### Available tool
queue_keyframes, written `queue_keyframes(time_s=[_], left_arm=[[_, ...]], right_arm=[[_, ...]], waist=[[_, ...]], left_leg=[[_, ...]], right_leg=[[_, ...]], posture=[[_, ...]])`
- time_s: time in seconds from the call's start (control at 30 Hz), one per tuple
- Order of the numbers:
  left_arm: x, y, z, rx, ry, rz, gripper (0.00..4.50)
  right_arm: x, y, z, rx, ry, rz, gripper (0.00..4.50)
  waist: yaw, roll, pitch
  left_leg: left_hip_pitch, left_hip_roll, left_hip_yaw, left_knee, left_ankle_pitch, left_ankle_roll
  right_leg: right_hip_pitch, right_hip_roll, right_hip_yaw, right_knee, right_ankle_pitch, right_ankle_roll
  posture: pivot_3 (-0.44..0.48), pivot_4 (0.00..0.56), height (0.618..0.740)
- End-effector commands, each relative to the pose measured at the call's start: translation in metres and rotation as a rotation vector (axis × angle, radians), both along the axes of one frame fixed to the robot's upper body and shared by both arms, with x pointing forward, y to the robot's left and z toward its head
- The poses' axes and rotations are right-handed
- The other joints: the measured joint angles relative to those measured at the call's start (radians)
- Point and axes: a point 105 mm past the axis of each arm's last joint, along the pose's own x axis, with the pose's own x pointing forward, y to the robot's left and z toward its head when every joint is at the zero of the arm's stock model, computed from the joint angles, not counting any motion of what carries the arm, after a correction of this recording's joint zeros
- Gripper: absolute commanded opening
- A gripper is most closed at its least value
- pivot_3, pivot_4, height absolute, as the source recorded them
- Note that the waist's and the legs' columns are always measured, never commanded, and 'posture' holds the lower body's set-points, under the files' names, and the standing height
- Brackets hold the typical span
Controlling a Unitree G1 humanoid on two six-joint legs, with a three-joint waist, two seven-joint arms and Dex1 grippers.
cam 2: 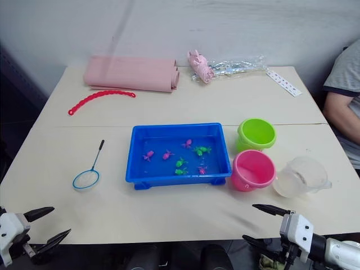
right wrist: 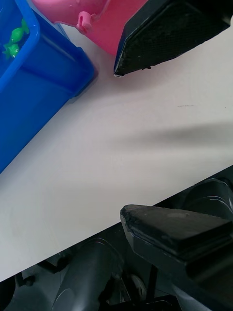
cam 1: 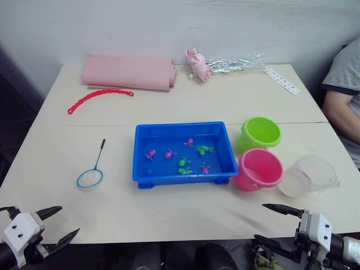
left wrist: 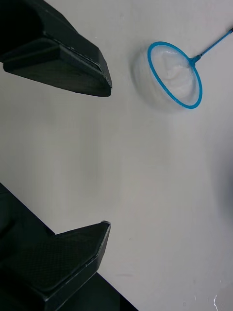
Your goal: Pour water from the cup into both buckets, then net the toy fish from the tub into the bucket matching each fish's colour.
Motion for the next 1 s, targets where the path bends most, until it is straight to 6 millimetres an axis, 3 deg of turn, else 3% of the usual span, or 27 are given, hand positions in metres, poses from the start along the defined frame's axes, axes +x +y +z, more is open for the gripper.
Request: queue_keyframes(time_s=[0.03,0.17,0.3,0.47,0.57,0.67,0.8,0.93,1.0], left_arm=[[0.004,-0.008,0.009,-0.011,-0.010,-0.050,4.50],[0.018,-0.028,0.038,-0.206,-0.067,-0.070,4.50],[0.036,-0.081,0.064,-0.434,-0.041,-0.233,4.50],[0.072,-0.139,0.089,-0.476,-0.119,-0.452,4.50],[0.080,-0.170,0.097,-0.528,-0.109,-0.577,4.50],[0.085,-0.191,0.091,-0.529,-0.053,-0.697,4.50],[0.099,-0.205,0.093,-0.539,-0.065,-0.775,4.50],[0.100,-0.225,0.098,-0.482,-0.104,-0.871,4.50],[0.103,-0.233,0.109,-0.511,-0.132,-0.902,4.50]], right_arm=[[0.000,-0.002,0.001,0.028,-0.012,-0.046,4.47],[-0.002,-0.009,0.000,0.062,-0.037,-0.146,4.47],[-0.006,-0.017,0.007,0.111,-0.064,-0.288,4.47],[-0.025,-0.042,0.025,0.148,-0.111,-0.535,4.47],[-0.033,-0.066,0.046,0.190,-0.200,-0.738,4.47],[-0.051,-0.083,0.054,0.230,-0.226,-0.891,4.47],[-0.069,-0.104,0.044,0.239,-0.204,-1.126,4.47],[-0.066,-0.111,0.020,0.269,-0.088,-1.266,4.47],[-0.053,-0.123,0.015,0.291,-0.106,-1.344,4.47]], waist=[[0.000,0.000,0.000],[0.004,0.000,0.000],[0.007,0.003,0.000],[0.020,0.014,-0.005],[0.014,0.015,-0.006],[0.012,0.017,-0.007],[0.015,0.018,-0.007],[0.012,0.018,-0.007],[0.007,0.017,-0.007]], left_leg=[[0.000,0.000,0.000,0.000,0.000,0.000],[0.000,0.000,0.000,0.000,0.000,0.000],[0.000,0.000,-0.001,0.000,0.001,-0.001],[0.001,-0.001,-0.001,0.000,0.003,-0.002],[0.001,-0.001,0.000,0.000,0.007,-0.008],[0.002,-0.001,0.000,-0.001,0.007,-0.009],[0.002,-0.001,0.000,-0.003,0.008,-0.012],[0.002,-0.001,0.002,-0.003,0.007,-0.014],[0.002,-0.001,0.003,-0.003,0.007,-0.015]], right_leg=[[0.000,0.000,0.000,0.000,0.000,0.000],[0.000,0.000,0.000,0.000,0.000,0.000],[0.001,0.000,0.000,0.001,0.000,0.000],[0.001,0.000,0.001,0.002,0.000,0.000],[0.001,0.002,0.001,0.004,0.000,0.000],[0.001,0.002,0.002,0.005,0.000,0.000],[-0.001,0.003,0.003,0.005,-0.001,0.000],[-0.002,0.003,0.007,0.005,0.000,-0.001],[-0.003,0.003,0.008,0.005,0.000,-0.001]], posture=[[0.000,0.150,0.740],[0.000,0.150,0.740],[0.000,0.150,0.740],[0.000,0.150,0.740],[0.000,0.150,0.740],[0.000,0.150,0.740],[0.000,0.150,0.740],[0.000,0.150,0.740],[0.000,0.150,0.740]])
